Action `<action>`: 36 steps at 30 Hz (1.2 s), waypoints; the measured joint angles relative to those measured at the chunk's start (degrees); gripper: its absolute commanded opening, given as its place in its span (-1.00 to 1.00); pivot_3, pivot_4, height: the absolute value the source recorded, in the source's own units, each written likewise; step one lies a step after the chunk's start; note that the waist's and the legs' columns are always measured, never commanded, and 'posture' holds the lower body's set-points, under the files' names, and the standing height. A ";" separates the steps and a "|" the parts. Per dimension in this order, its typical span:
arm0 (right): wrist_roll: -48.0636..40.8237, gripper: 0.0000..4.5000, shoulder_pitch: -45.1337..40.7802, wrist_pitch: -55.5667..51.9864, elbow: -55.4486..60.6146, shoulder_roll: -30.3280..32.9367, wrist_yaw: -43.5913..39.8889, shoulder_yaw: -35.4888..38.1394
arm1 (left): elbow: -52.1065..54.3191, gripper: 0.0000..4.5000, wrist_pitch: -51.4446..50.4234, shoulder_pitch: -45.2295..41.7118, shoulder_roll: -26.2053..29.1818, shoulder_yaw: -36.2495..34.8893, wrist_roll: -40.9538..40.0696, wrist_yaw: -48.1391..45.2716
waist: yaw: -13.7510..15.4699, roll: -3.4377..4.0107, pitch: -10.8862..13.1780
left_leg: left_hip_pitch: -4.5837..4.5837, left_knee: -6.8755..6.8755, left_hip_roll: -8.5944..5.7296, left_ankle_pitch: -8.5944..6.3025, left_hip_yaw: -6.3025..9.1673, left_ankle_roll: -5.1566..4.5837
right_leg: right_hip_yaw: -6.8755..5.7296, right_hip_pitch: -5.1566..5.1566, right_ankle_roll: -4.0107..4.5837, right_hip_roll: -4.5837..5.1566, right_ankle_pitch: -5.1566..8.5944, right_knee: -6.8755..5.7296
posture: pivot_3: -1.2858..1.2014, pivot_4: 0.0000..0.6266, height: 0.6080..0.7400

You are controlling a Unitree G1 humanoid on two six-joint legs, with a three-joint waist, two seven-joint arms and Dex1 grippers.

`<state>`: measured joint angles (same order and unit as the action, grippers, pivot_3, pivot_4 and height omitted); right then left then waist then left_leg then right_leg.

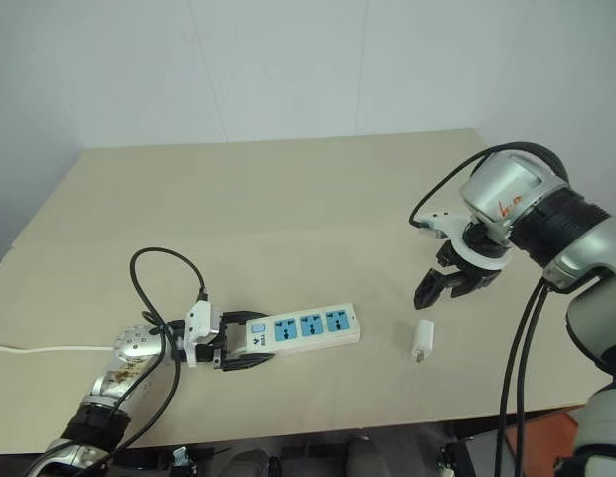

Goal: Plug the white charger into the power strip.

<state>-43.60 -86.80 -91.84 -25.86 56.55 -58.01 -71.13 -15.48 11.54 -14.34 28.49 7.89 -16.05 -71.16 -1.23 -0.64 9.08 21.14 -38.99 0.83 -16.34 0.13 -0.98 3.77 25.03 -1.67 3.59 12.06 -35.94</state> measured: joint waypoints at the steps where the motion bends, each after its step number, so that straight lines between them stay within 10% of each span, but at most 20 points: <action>1: -4.52 0.98 -0.05 -0.01 -1.43 -0.22 3.36 -1.40 | 0.13 0.46 0.00 0.09 0.00 -0.01 0.00 0.11 | 0.01 0.00 0.00 | 0.01 0.00 0.00 0.00 0.00 0.00 | 0.00 0.01 0.00 0.00 0.00 0.00 | 0.03 -0.52 1.00; 12: -42.59 0.98 -0.49 -0.01 -17.33 -4.06 40.03 -4.43 | 0.51 0.46 -0.01 0.40 0.00 0.03 0.00 0.62 | 0.17 0.00 0.00 | 0.04 0.01 0.02 0.00 -0.02 -0.01 | 0.00 0.01 0.00 -0.05 0.00 0.00 | 0.03 -0.52 1.00; 25: -65.09 0.98 7.55 -0.02 -21.27 -5.13 71.01 5.35 | 0.90 0.46 -0.12 0.71 0.25 -0.09 -0.01 0.77 | 0.15 -0.03 -0.04 | 0.09 0.01 0.06 0.00 -0.02 -0.02 | 0.00 -0.03 -0.02 -0.08 0.00 0.03 | 0.03 -0.52 1.00; 36: -67.98 -0.46 13.80 -0.24 -21.21 -6.42 86.50 18.45 | 1.05 0.46 -0.23 0.71 0.68 -0.26 -0.01 0.82 | -0.24 -0.10 -0.18 | 0.13 0.01 0.11 -0.01 -0.02 -0.04 | 0.01 -0.07 -0.03 -0.12 -0.01 0.06 | 0.03 -0.52 1.00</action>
<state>-111.59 -73.00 -92.07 -47.06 50.13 28.50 -52.68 -14.43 11.31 -13.63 29.18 7.63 -16.06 -70.34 -1.47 -0.74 8.90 21.26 -38.98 0.94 -16.35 0.11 -1.02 3.78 24.96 -1.69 3.47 12.06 -35.88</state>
